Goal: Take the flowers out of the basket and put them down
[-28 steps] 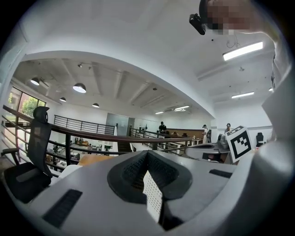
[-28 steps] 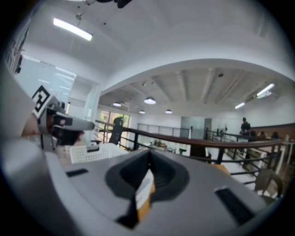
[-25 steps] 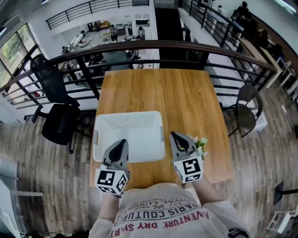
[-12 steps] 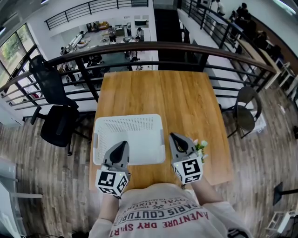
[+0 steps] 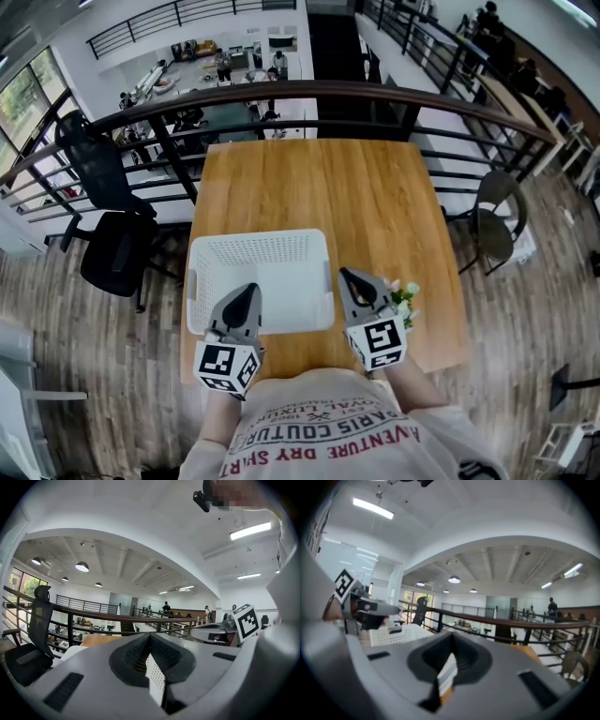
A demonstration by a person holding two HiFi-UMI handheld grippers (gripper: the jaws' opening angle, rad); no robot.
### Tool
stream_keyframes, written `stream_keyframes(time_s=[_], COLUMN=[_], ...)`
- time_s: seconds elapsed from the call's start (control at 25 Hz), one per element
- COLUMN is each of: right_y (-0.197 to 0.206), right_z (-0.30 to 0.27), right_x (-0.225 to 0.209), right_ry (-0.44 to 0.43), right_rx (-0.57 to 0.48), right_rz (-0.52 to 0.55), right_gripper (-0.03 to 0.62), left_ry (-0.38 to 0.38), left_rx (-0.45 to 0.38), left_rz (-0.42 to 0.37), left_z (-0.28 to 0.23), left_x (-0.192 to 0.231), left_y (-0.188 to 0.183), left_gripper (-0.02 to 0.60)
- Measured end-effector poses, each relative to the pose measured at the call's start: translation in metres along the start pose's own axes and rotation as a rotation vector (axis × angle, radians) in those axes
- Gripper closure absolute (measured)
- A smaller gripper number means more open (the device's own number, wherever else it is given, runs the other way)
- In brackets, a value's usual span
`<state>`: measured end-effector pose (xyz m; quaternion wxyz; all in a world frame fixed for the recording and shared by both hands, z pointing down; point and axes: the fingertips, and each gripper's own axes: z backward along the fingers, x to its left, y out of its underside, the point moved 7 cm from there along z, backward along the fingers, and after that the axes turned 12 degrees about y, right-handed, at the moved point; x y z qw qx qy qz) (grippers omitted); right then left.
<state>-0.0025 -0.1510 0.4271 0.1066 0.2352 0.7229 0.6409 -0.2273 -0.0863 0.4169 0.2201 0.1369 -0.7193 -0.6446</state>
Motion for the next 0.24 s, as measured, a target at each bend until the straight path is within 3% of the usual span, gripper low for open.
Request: stream_keyframes(time_s=[0.24], right_y=[-0.0002], right_z=[-0.0007], right_x=[0.0052], right_ry=[-0.002], right_rx=[-0.009], right_rz=[0.008], right_gripper=[0.566], left_ry=[-0.005], left_rx=[0.006], left_rz=[-0.009], left_z=[0.0034], left_x=[0.0019], left_y=[0.0029], left_gripper=[0.56])
